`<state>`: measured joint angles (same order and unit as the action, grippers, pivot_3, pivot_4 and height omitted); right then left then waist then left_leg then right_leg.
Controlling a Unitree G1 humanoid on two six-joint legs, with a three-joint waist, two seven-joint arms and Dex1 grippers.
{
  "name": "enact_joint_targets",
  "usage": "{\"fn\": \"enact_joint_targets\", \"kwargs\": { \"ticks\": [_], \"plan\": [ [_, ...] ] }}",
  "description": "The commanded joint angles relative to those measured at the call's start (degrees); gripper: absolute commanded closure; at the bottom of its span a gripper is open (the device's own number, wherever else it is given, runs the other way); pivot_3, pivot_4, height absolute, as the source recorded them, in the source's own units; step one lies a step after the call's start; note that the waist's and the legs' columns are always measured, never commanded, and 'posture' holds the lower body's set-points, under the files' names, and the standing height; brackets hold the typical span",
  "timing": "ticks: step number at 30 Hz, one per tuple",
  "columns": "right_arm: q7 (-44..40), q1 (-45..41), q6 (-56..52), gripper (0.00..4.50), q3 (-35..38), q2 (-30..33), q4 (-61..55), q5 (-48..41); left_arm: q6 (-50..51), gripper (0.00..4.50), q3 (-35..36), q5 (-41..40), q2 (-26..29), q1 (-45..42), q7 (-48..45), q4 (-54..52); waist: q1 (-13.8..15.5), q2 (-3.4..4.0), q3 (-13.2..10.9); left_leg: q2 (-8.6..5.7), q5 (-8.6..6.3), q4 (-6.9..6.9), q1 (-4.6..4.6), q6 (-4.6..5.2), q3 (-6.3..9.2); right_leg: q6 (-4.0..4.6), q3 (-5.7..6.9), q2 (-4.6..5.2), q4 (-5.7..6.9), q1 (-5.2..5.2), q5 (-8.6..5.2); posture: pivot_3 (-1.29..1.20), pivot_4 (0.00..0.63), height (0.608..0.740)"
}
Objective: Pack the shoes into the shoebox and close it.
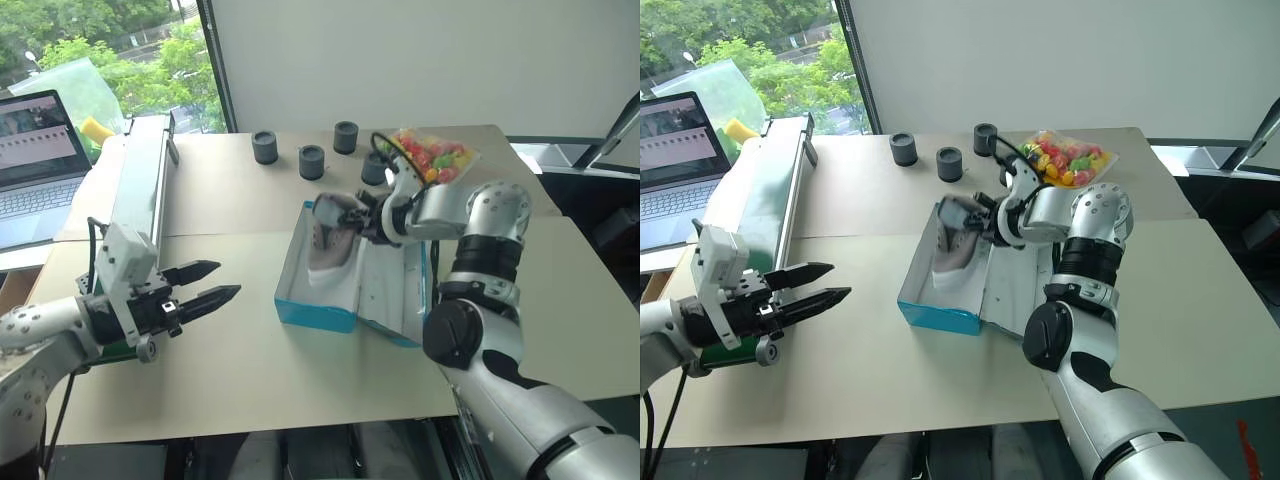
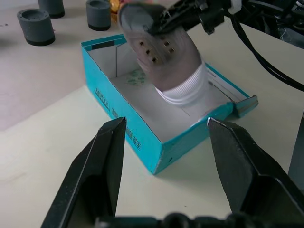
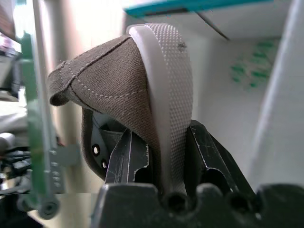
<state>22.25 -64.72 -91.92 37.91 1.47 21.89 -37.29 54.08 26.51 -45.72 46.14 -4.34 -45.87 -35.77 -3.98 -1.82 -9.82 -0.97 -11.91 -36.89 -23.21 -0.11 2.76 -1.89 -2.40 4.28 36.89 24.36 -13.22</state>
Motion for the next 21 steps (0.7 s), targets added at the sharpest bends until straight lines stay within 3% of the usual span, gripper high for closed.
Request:
{"fn": "enact_joint_targets", "kwargs": {
  "ticks": [1, 9, 11, 13, 19, 21],
  "plan": [
    [2.78, 1.74, -0.58, 3.85, -3.37, -1.05, -4.74, 0.37, -2.90, 1.60, -3.41, 0.32, 0.39, -1.44, 0.04, -0.47, -0.04, 0.00, 0.00, 0.01, 0.00, 0.01, 0.00, 0.00, 0.00, 0.00, 0.00, 0.00, 0.00, 0.01, 0.00, 0.00, 0.150, 0.740],
    [3.39, 5.74, -0.58, 3.85, -6.03, -4.09, -5.69, 5.43, -4.15, 1.60, -5.53, -0.69, 0.36, -1.77, 1.79, -1.60, 0.00, 0.00, 0.00, 0.01, 0.00, 0.04, 0.03, 0.00, 0.02, 0.00, -0.01, 0.01, 0.02, 0.01, 0.00, 0.00, 0.150, 0.740],
    [3.06, 5.47, -0.58, 3.02, -5.27, -5.00, -6.03, 6.22, -4.12, 1.57, -5.18, -1.00, 0.68, -1.65, 1.87, -1.61, 0.02, 0.00, 0.00, 0.02, 0.00, 0.05, 0.03, 0.00, 0.02, 0.00, -0.01, 0.00, 0.02, 0.02, 0.00, 0.00, 0.150, 0.740],
    [2.71, 5.01, -0.58, 2.56, -4.65, -5.83, -6.18, 6.73, -4.05, 1.57, -4.83, -1.22, 0.94, -1.51, 1.87, -1.71, 0.03, 0.00, 0.00, 0.02, 0.00, 0.05, 0.03, 0.00, 0.02, 0.00, -0.01, 0.00, 0.01, 0.01, 0.00, 0.00, 0.150, 0.740],
    [-0.13, 1.42, -0.58, 0.40, -5.01, -6.13, -6.40, 8.68, -4.23, 1.57, -4.39, -1.85, 1.72, -1.24, 2.13, -1.41, 0.04, 0.01, -0.01, 0.00, 0.00, 0.05, 0.02, 0.00, 0.03, 0.00, 0.00, 0.01, 0.00, 0.01, 0.00, 0.00, 0.150, 0.740],
    [-1.43, -0.03, 0.36, 0.40, -5.99, -5.38, -6.73, 9.50, -4.35, 1.57, -4.37, -1.87, 1.94, -1.25, 2.14, -1.27, -0.01, 0.01, -0.01, 0.01, 0.00, 0.05, 0.03, 0.00, 0.02, 0.00, 0.00, 0.00, 0.01, 0.02, 0.00, 0.00, 0.150, 0.740]
  ]
}}
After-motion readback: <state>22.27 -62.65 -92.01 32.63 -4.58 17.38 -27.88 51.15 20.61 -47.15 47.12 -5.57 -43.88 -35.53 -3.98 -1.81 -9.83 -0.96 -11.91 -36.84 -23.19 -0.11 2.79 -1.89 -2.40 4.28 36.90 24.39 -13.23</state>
